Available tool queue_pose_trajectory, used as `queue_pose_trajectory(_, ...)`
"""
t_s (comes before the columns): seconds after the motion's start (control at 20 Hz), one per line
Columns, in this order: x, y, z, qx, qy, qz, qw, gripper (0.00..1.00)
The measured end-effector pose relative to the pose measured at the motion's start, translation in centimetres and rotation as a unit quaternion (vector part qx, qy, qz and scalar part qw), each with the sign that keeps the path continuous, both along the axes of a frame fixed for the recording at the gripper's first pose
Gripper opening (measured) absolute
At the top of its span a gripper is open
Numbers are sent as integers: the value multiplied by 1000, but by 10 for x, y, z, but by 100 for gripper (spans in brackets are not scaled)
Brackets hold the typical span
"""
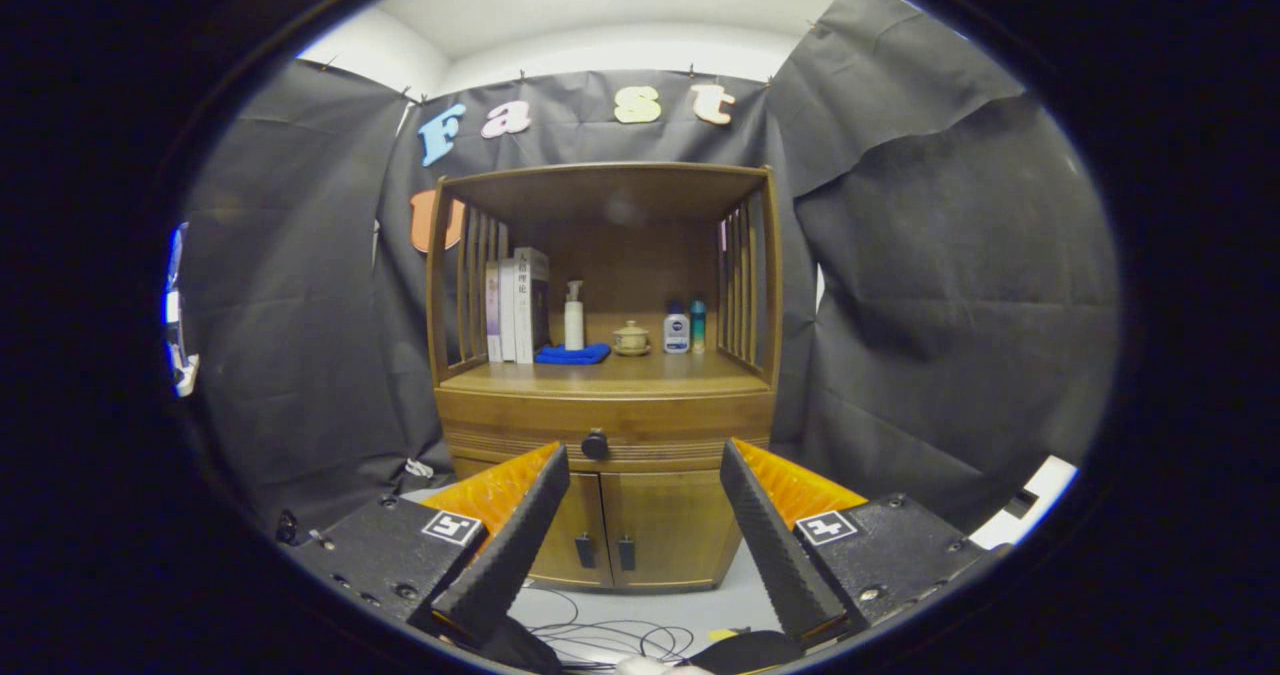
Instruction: Pull open the drawer, take out the items inside it, and place them on the countertop above the cabinet.
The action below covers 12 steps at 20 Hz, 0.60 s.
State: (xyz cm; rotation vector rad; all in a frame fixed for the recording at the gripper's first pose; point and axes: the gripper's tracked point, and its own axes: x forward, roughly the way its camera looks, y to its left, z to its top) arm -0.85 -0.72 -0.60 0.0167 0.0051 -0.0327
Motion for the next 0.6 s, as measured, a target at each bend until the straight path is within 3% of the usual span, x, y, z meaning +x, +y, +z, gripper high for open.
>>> queue_pose_trajectory(0.6, 22, -3, -2, -2, -2, 2, 1000, 99)
